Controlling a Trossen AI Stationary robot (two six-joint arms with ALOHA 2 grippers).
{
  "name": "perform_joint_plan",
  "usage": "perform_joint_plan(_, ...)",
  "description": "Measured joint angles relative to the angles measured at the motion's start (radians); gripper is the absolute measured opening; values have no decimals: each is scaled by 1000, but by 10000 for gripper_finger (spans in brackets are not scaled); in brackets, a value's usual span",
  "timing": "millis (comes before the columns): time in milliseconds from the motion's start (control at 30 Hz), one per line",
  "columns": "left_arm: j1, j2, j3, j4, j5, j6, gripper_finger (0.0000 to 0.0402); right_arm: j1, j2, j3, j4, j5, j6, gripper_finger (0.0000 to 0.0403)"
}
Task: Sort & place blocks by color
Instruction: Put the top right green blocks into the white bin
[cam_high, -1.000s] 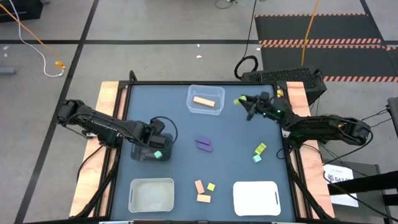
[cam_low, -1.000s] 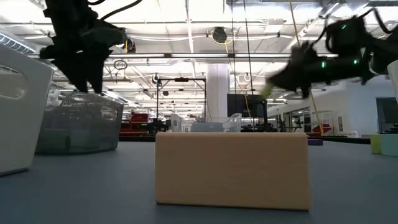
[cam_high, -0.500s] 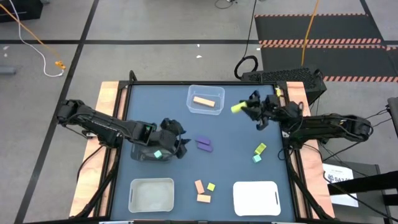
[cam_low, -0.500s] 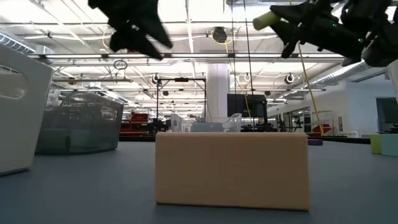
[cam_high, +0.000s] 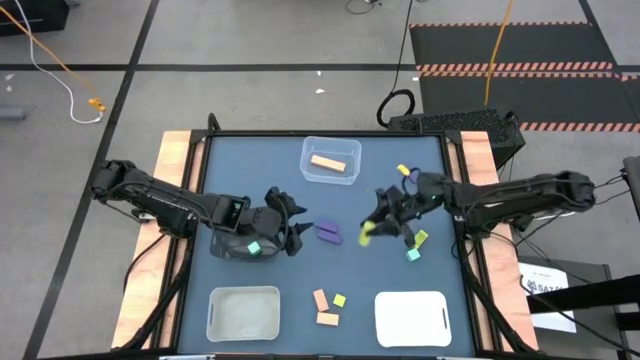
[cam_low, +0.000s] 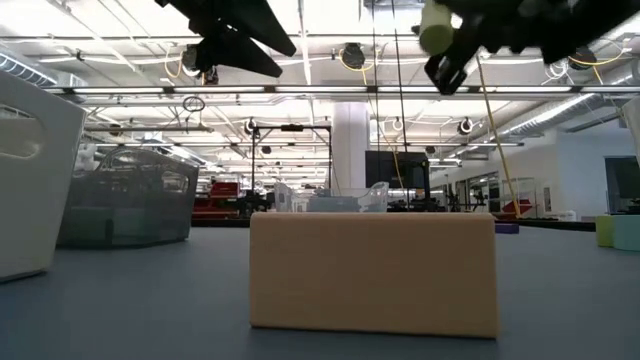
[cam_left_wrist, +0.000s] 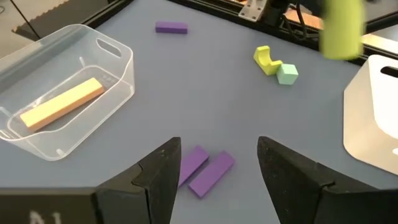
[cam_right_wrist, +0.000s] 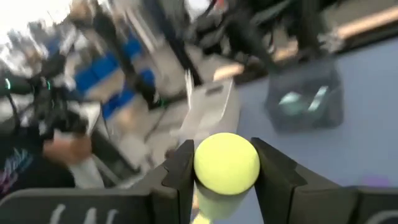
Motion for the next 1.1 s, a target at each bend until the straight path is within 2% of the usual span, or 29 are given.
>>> perform_joint_plan(133,0,0,0,0,0,3,214,101,0,120,-349,120,-19,108)
perform_joint_plan(200,0,0,0,0,0,7,214,146,0,138,-413,143,43,108)
perform_joint_plan(433,25,0,0,0,1,17,214,354,17,139,-426,150,347,108)
perform_joint_plan(633,59,44,-1,0,7,26,214,540,85,139,-425,199,567,108)
perform_joint_plan(800,68,129,-1,1,12,51,214,635,169,139,-431,192,672,108)
perform_joint_plan(900,59,172,-1,4,25,117,214,660,196,139,-429,176,690,108)
perform_joint_plan(967,53,207,0,25,53,174,214,669,204,139,-429,171,690,124)
perform_joint_plan(1100,43,292,-1,104,132,294,214,687,207,139,-425,143,676,198)
